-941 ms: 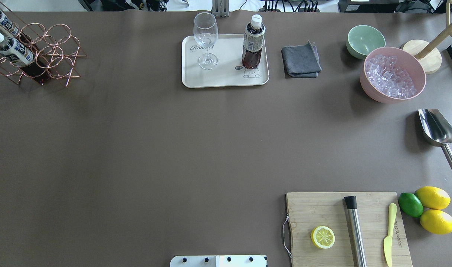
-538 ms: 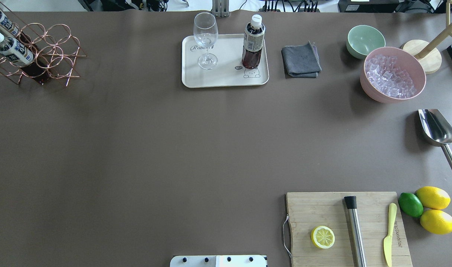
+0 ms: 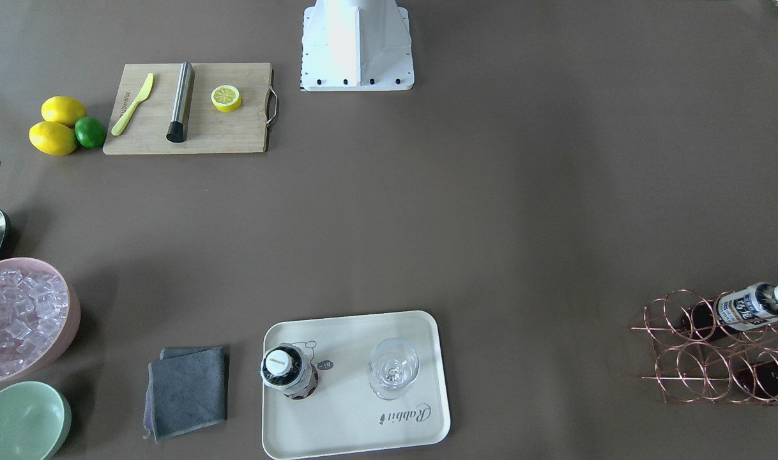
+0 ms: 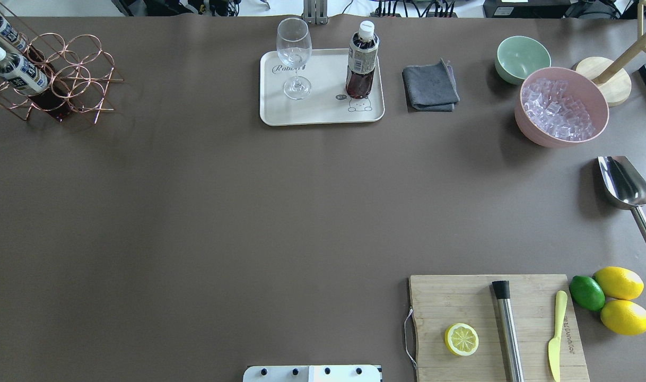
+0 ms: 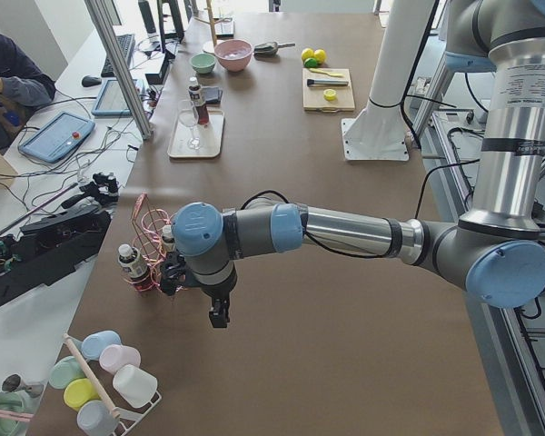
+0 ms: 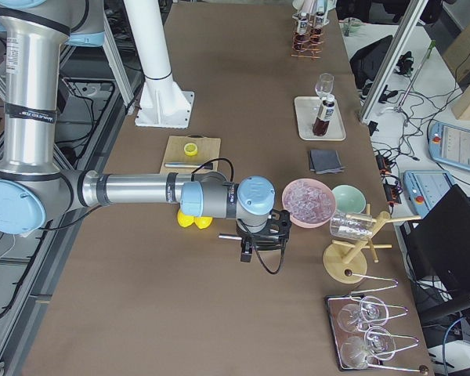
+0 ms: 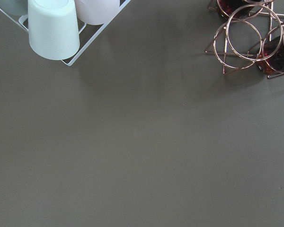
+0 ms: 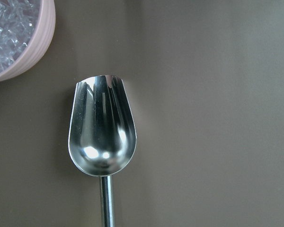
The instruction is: Take tea from basket to plate
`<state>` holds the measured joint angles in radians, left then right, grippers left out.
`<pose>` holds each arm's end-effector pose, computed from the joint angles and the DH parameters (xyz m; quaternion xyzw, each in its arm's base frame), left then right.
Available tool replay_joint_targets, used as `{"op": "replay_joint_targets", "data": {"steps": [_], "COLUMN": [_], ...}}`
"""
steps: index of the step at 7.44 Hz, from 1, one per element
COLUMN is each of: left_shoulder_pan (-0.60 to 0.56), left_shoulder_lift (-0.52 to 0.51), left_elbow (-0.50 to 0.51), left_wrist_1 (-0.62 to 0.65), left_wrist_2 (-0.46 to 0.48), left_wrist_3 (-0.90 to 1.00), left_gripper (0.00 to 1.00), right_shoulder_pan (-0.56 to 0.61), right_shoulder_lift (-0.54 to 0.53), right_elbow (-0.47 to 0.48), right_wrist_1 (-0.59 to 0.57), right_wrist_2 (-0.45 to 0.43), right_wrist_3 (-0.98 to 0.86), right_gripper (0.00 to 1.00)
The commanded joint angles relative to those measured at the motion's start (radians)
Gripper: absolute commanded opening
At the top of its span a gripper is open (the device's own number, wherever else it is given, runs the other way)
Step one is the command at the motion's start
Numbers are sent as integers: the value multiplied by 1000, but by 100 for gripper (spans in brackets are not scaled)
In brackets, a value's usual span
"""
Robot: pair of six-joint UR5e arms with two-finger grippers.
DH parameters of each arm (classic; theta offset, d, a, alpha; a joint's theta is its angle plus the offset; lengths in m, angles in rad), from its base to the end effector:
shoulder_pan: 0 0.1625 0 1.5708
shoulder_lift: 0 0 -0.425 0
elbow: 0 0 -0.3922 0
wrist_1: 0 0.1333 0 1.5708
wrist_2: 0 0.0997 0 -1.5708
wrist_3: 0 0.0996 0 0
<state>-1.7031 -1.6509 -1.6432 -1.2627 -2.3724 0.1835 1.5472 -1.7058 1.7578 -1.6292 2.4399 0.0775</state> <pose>-0.1284 -0.4968 0.6104 -0.0095 0.3954 -0.0068 0.9184 0.0470 -0.4350 0.6282 -0.0242 -0.4203 0.0258 0.9067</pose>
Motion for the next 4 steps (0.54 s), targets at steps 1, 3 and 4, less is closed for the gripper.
{"op": "replay_joint_targets", "data": {"steps": [1,3,4], "left_shoulder_pan": [23,25,25], "left_shoulder_lift": [19,34,34], "left_elbow": [49,75,74], "left_wrist_1": [-30,-93,-96], "left_wrist_2": [-2,-2,-1], "left_wrist_3": [2,7,7], "left_gripper": [99,99,99], "right_shoulder_pan": [-1,-1,-1], "right_shoulder_lift": [0,0,0], "right_elbow": [0,0,0], "right_wrist_1": [0,0,0], "right_wrist_2": [-1,-1,-1], "right_wrist_3": [1,4,4], "right_gripper": [100,100,100]}}
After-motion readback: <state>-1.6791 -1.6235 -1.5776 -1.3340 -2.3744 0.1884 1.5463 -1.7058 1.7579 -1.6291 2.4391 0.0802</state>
